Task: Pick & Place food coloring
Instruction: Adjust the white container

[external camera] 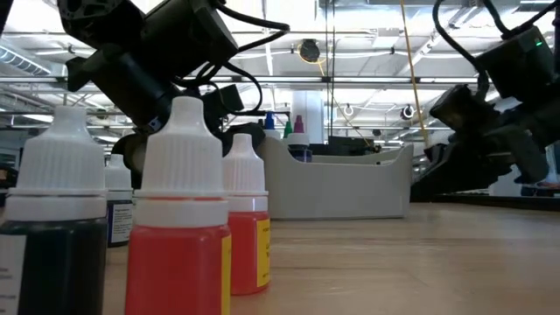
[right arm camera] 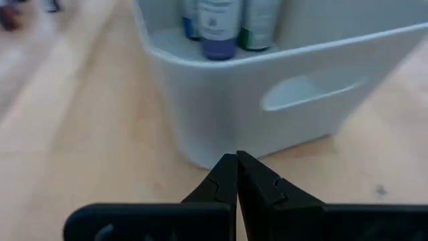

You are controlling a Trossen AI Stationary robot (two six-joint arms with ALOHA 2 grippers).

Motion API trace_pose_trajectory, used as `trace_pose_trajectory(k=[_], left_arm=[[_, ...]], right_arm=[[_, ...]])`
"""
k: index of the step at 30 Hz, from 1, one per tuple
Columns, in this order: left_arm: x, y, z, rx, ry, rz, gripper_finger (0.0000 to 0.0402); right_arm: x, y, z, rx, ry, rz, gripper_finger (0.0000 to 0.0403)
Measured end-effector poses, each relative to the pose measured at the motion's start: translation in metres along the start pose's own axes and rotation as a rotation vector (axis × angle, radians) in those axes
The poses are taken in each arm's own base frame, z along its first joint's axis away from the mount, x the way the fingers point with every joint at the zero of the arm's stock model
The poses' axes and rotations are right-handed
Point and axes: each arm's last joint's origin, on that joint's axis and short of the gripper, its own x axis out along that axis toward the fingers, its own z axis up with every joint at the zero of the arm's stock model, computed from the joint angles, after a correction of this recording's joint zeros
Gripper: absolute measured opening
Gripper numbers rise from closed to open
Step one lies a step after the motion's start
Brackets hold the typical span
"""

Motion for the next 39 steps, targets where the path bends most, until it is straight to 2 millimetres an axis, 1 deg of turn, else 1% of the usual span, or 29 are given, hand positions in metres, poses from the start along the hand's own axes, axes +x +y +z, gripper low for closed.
trace_pose_trajectory(k=[4,7,11,18,24,29,33,39], left_arm=[[0.000,0.001,-0.001,0.008,0.009,0.008,0.0009],[0.000,0.001,-0.001,0.005,0.012,0.011,0.0003],[0.001,0.002,0.000,0.003,0.012,0.016,0.0009],[0.009,0.009,0.005,0.004,0.019,0.040,0.0006],[0.013,0.014,0.008,0.009,0.035,0.052,0.0003],[0.012,0.012,0.007,0.010,0.035,0.041,0.0009],[0.008,0.008,0.004,0.008,0.038,0.012,0.0003],[0.004,0.004,0.001,0.010,0.036,-0.006,0.0008]], right_arm=[[0.000,-0.002,0.000,-0.008,-0.006,-0.083,0.0000],[0.000,-0.003,0.001,-0.005,-0.022,-0.108,0.0000],[0.000,-0.001,0.005,-0.007,-0.058,-0.050,0.0000],[0.004,0.003,0.012,-0.001,-0.070,0.026,0.0000],[0.011,0.007,0.013,-0.008,-0.055,0.034,0.0000],[0.013,0.007,0.010,-0.011,-0.040,0.031,0.0000],[0.013,0.007,0.010,-0.009,-0.036,0.025,0.0000],[0.013,0.006,0.010,-0.009,-0.038,0.005,0.0000]])
